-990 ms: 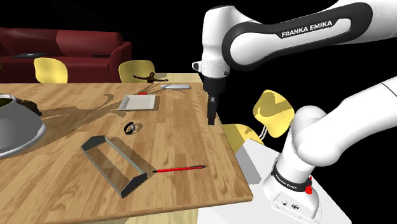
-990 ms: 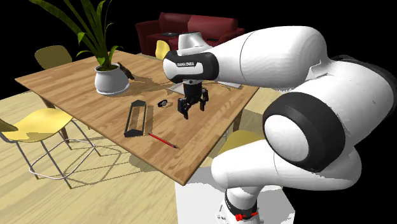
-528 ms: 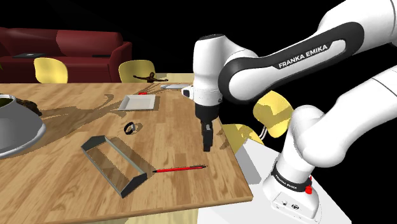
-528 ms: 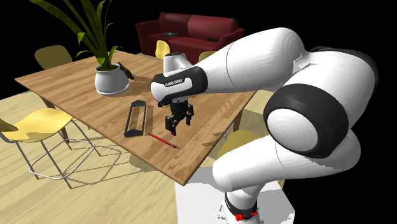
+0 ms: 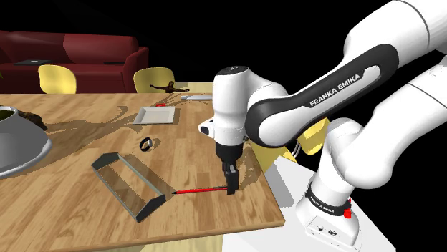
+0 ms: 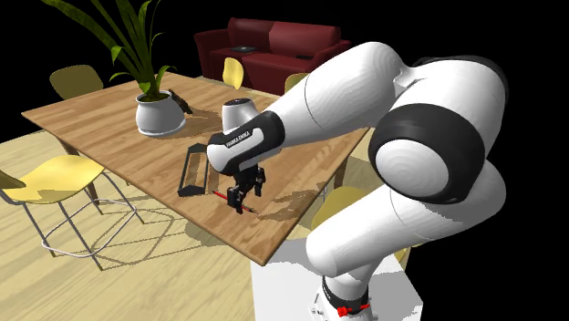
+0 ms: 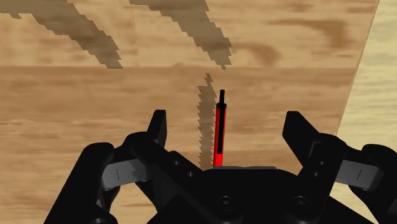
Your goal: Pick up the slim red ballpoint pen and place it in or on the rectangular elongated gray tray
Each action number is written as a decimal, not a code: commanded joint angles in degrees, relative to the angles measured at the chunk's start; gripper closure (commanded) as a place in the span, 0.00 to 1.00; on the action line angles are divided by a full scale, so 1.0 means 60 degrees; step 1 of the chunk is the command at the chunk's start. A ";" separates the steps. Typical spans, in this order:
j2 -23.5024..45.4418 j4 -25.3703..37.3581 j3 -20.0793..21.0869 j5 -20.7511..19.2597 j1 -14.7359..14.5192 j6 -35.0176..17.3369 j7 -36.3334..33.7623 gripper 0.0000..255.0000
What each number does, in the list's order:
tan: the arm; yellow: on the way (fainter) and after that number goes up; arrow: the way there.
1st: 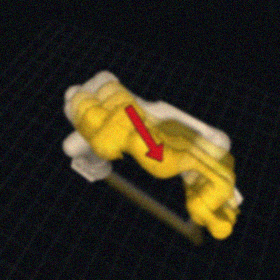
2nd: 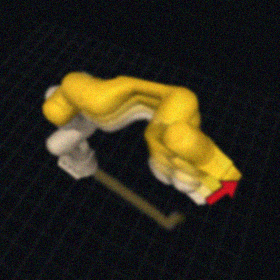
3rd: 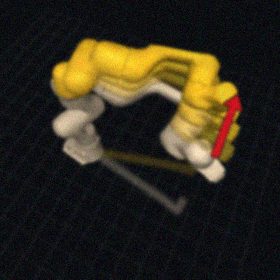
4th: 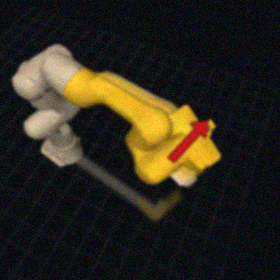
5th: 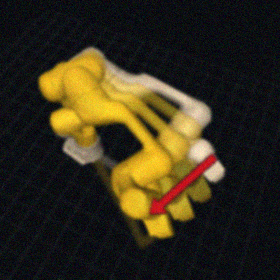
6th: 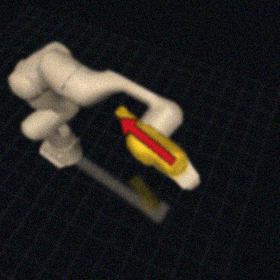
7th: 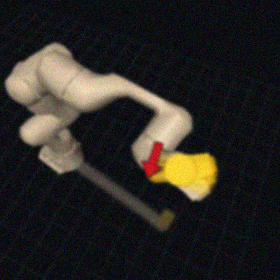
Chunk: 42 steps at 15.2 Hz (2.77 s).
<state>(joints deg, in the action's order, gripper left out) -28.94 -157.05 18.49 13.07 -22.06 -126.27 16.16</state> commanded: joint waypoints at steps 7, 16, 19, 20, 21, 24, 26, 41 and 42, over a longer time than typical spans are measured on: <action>0.0450 -0.0318 0.0129 0.0063 -0.0007 -0.0771 -0.0004 0.00; 0.0469 -0.0301 0.0132 0.0058 -0.0003 -0.0772 -0.0008 1.00; 0.0482 -0.0283 0.0124 0.0048 0.0008 -0.0767 0.0000 1.00; 0.0474 -0.0309 0.0118 0.0050 0.0009 -0.0783 0.0012 1.00; 0.0451 -0.0318 0.0122 0.0058 -0.0013 -0.0772 -0.0007 1.00; 0.0126 -0.0127 0.0040 0.0030 -0.0026 -0.0258 -0.0006 1.00; -0.0072 0.0011 -0.0012 0.0008 -0.0029 0.0077 -0.0007 1.00; -0.1081 0.1317 -0.0373 -0.0217 0.0005 0.2387 -0.0049 1.00; -0.1122 0.1419 -0.0394 -0.0233 0.0010 0.2529 -0.0054 1.00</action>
<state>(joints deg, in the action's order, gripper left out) -35.40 -149.50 16.20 11.76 -21.99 -112.34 16.01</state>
